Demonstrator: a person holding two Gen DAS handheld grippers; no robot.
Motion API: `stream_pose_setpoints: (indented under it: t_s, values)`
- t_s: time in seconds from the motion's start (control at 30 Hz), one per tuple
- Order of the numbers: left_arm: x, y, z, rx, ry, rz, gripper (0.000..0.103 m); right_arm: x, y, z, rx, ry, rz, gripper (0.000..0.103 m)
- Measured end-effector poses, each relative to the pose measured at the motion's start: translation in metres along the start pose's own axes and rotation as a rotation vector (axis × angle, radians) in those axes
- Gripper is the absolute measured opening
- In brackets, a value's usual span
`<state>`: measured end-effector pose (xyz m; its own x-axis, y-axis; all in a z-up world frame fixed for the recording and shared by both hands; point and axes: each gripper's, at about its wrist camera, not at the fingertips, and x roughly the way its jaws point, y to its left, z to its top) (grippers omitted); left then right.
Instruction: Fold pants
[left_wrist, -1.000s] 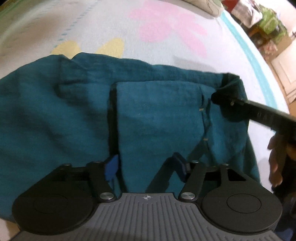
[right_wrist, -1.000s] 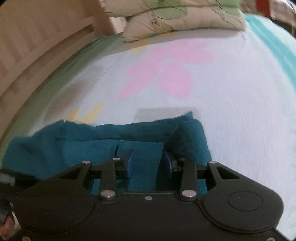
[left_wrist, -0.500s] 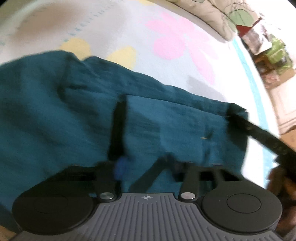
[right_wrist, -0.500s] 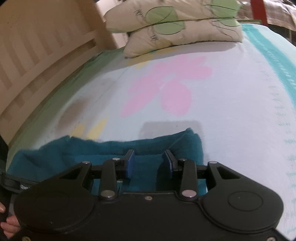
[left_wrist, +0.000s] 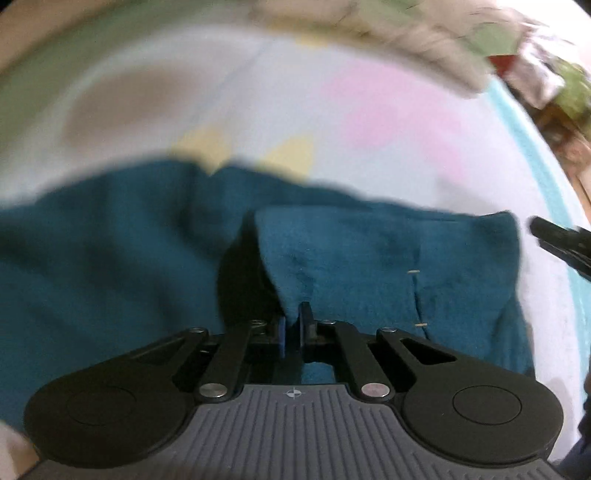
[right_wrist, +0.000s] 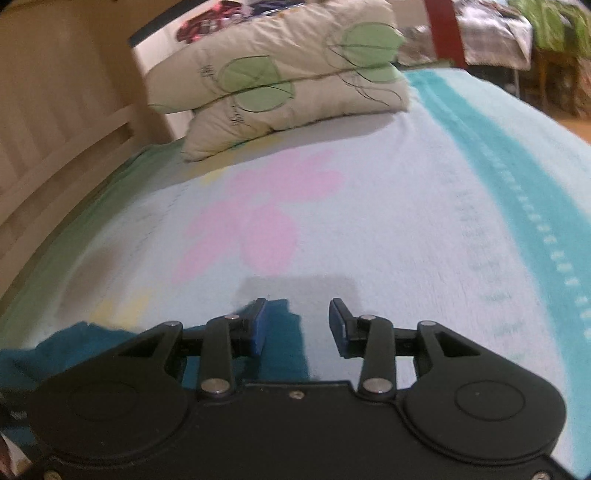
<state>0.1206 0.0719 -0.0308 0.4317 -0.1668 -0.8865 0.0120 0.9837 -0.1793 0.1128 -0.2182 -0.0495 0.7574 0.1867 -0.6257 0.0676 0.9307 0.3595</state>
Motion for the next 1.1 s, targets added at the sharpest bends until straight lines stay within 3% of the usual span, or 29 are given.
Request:
stream_pose_setpoints:
  t_s: [0.1, 0.27, 0.43, 0.5, 0.63, 0.73, 0.83, 0.97, 1.1]
  values:
    - [-0.002, 0.006, 0.003, -0.035, -0.004, -0.026, 0.006, 0.001, 0.001, 0.002, -0.002, 0.007, 0.006, 0.049]
    - [-0.01, -0.008, 0.003, 0.096, -0.082, 0.044, 0.006, 0.013, 0.011, 0.002, -0.057, 0.052, 0.029, 0.049]
    - [0.0, -0.004, -0.004, 0.073, -0.022, 0.061, 0.008, 0.06, 0.025, 0.006, -0.168, 0.16, -0.058, 0.048]
    - [0.001, -0.003, -0.003, 0.063, -0.016, 0.06, 0.011, 0.066, 0.02, 0.006, -0.153, 0.145, -0.063, 0.047]
    - [-0.001, -0.002, -0.002, 0.07, -0.01, 0.061, 0.012, 0.044, 0.015, 0.01, -0.089, 0.126, -0.074, 0.046]
    - [-0.005, -0.005, 0.004, 0.072, -0.001, 0.07, 0.012, 0.015, 0.019, 0.007, -0.078, 0.161, -0.027, 0.048]
    - [-0.004, -0.006, 0.004, 0.077, 0.02, 0.09, 0.012, -0.007, 0.023, -0.002, -0.09, 0.268, 0.058, 0.048]
    - [0.002, 0.003, 0.003, 0.014, 0.089, 0.079, 0.012, -0.019, 0.04, -0.026, -0.216, 0.445, 0.055, 0.049]
    - [0.003, 0.01, 0.006, -0.017, 0.107, 0.055, 0.013, -0.007, 0.05, -0.047, -0.289, 0.642, 0.03, 0.051]
